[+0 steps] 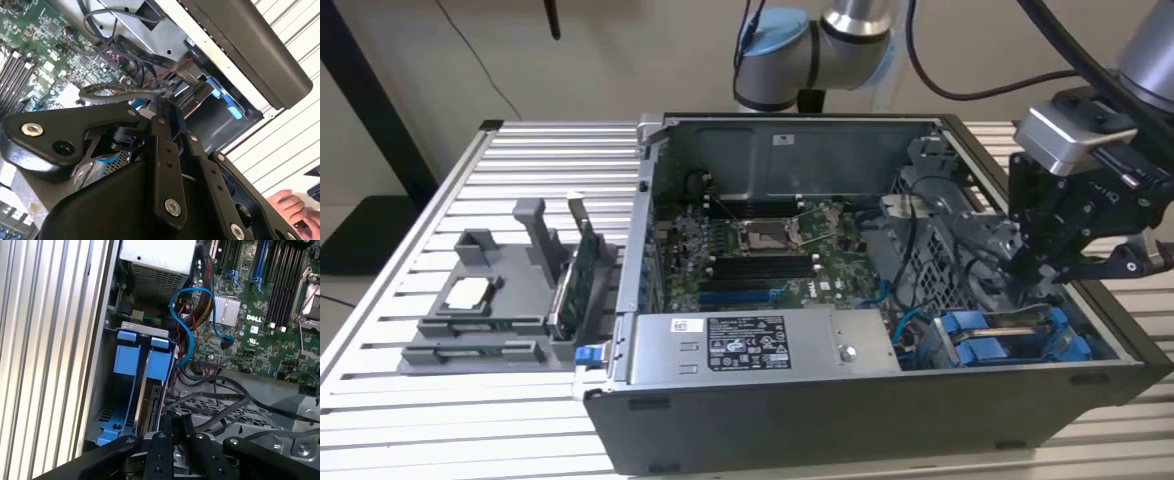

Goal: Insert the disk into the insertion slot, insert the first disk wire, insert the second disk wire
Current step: 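Insert the first disk wire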

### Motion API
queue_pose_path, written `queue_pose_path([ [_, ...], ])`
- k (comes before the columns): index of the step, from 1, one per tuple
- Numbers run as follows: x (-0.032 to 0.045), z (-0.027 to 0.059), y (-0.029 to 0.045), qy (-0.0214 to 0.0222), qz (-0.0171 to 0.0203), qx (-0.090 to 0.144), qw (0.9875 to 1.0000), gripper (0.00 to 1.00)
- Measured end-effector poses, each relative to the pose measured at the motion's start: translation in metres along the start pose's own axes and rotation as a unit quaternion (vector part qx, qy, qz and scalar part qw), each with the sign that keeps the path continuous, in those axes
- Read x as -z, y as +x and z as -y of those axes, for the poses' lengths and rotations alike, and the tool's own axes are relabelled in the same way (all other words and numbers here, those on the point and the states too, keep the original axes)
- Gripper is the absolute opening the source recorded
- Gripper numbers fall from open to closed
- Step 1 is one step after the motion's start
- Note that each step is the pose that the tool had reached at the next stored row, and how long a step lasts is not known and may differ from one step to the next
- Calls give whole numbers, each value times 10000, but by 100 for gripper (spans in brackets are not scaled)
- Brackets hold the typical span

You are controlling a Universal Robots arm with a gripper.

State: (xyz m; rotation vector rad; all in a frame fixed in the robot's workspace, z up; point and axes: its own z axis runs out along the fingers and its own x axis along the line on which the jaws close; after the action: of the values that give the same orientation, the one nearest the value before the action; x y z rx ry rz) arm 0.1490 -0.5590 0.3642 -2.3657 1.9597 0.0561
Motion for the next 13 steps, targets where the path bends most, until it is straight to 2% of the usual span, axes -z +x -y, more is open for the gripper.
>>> queue_pose_path([
  [5,-13,40,21,-6,0,-13,10000,19],
  [13,-21,90,58,-71,-23,-61,10000,19],
])
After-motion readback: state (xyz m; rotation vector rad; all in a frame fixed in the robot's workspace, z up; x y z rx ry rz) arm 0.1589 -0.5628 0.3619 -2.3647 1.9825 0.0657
